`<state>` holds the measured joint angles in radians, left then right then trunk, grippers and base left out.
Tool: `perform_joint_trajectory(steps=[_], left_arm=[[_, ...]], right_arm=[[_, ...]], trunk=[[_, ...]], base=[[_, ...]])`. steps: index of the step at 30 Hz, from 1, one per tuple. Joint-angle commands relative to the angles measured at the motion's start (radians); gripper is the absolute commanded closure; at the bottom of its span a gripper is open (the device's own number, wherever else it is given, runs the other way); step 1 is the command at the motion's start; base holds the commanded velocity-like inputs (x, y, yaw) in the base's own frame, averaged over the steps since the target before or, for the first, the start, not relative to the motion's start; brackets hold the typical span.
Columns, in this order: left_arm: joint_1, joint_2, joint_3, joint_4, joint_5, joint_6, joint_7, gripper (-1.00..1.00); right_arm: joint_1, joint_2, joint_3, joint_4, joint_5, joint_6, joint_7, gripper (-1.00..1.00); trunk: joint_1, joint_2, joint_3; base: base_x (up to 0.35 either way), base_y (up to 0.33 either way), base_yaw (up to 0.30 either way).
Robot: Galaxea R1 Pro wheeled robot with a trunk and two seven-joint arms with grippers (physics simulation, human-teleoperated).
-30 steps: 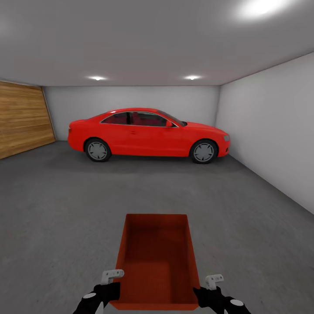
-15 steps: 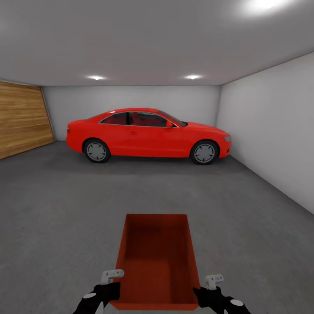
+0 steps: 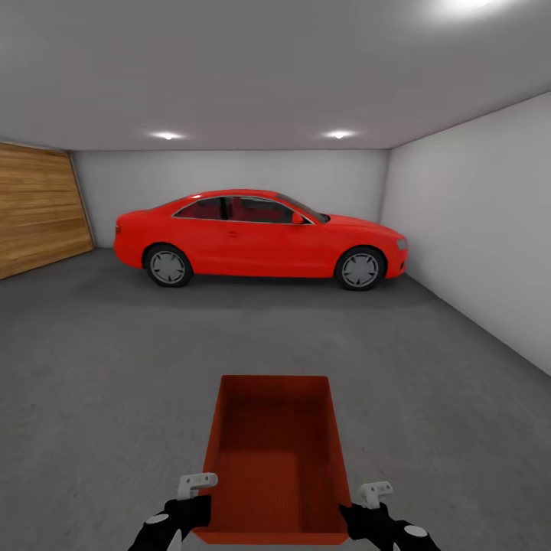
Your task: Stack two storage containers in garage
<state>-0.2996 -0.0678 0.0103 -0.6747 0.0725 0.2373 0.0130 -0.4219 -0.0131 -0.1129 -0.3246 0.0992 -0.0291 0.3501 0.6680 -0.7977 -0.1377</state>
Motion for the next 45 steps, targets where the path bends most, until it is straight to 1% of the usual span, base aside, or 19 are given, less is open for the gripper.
perform_joint_trajectory(steps=[1,45], left_arm=[[-0.001,-0.012,0.005,-0.005,0.009,-0.013,0.003,1.0],[-0.001,-0.01,0.004,-0.005,0.007,-0.013,0.002,1.0]], right_arm=[[0.0,0.015,-0.001,0.004,0.02,-0.003,0.01,1.0],[0.0,0.015,-0.001,0.003,0.022,-0.003,0.006,1.0]], trunk=[[0.001,-0.001,-0.002],[0.001,-0.001,-0.002]], base=[[0.167,0.0,0.0],[0.183,0.0,0.0]])
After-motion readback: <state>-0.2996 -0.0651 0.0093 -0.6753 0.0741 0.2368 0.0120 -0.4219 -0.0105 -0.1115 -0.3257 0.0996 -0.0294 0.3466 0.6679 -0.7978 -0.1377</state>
